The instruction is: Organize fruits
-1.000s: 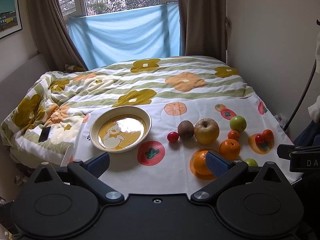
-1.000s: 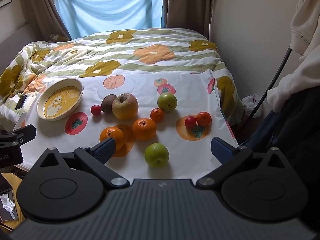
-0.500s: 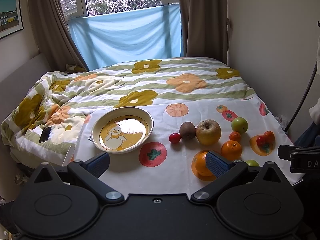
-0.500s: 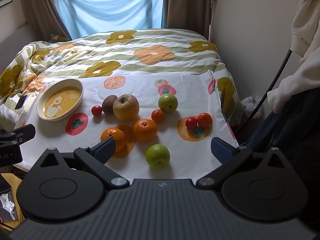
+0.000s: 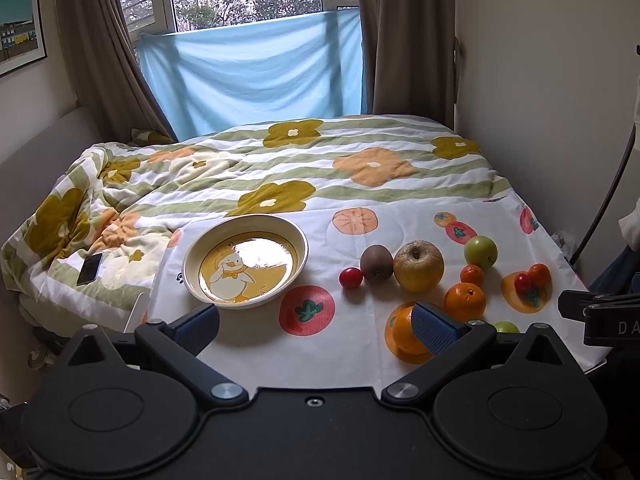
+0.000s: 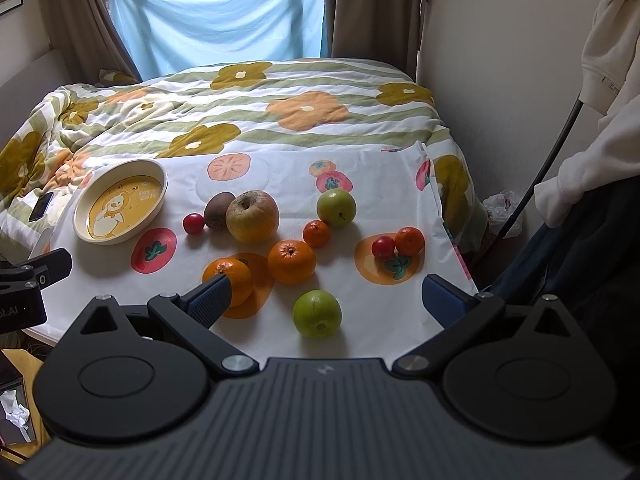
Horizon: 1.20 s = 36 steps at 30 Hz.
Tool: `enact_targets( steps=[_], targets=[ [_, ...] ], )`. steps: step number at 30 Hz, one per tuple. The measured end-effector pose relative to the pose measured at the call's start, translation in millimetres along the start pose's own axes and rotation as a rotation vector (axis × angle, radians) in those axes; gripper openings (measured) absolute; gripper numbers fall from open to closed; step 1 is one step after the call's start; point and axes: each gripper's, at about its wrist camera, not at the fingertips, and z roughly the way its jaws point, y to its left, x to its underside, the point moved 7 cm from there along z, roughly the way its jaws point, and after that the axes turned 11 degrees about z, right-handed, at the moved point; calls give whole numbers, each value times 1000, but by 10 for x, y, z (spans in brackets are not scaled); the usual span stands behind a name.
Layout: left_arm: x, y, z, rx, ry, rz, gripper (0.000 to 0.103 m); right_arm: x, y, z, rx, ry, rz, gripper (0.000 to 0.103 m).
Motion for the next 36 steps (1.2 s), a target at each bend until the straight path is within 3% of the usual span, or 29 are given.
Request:
enact_targets(
  steps=[27,36],
  targets=[
    [-112,-34,96,12,-21,49,103,-20,30,19,5,12,-1,103],
    [-89,-268,391,120,-44,179,103,111,-51,343,28,43,13,103]
  ],
)
